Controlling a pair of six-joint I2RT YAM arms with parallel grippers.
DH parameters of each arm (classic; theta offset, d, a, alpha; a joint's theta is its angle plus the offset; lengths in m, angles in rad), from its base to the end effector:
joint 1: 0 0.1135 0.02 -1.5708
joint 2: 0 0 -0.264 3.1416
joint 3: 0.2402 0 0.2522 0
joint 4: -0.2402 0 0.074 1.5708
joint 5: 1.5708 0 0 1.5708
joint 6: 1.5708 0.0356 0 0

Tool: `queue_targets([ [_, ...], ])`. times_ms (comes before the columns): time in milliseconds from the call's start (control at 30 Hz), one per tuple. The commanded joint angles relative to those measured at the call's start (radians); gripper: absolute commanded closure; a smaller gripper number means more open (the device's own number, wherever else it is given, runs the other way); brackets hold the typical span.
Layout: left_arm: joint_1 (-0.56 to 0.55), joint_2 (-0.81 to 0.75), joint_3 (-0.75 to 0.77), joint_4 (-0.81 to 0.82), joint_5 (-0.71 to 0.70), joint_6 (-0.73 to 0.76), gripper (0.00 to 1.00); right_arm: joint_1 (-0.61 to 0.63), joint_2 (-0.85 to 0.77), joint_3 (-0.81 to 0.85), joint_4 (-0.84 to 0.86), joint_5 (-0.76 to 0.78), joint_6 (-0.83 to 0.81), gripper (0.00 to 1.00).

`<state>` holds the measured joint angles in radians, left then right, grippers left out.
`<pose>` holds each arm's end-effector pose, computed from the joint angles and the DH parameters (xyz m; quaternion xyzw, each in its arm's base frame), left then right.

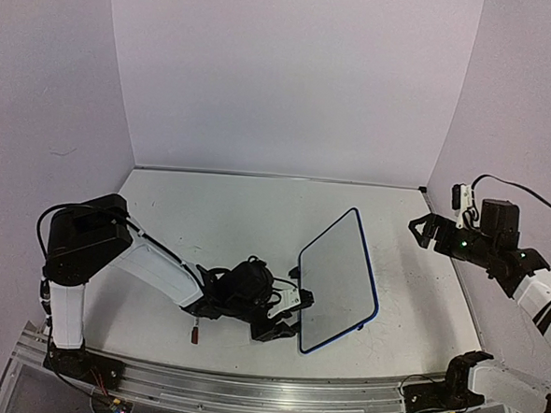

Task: Write a sentence on the whiteboard
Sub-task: Move the whiteboard to the whiteboard stand.

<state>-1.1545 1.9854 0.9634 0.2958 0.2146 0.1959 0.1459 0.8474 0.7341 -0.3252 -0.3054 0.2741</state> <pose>0.1494 -0.3567 0.1052 0.6011 0.6805 -0.2746 0.3165 0.1896 0.0387 0.2975 -0.0280 0.8377 0.2361 0.4917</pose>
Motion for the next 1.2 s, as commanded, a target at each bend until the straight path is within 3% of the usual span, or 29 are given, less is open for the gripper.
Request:
queue_targets([
  [0,-0.024,0.030,0.055,0.038,-0.011,0.036,0.52,0.003,-0.010,0.021,0.033,-0.001,-0.012,0.00],
  [500,-0.075,0.078,0.075,0.081,-0.148,0.024,0.80,0.003,0.015,0.011,0.049,0.007,-0.015,0.00],
  [733,-0.077,0.069,0.030,0.125,-0.329,-0.028,0.97,0.004,0.032,0.006,0.068,0.009,-0.015,0.00],
  [967,-0.076,0.064,-0.013,0.132,-0.574,-0.170,1.00,0.004,0.056,-0.012,0.095,0.011,-0.015,0.00],
  [1167,-0.076,0.080,0.005,0.122,-0.669,-0.364,1.00,0.004,0.076,-0.015,0.116,-0.002,-0.013,0.00],
])
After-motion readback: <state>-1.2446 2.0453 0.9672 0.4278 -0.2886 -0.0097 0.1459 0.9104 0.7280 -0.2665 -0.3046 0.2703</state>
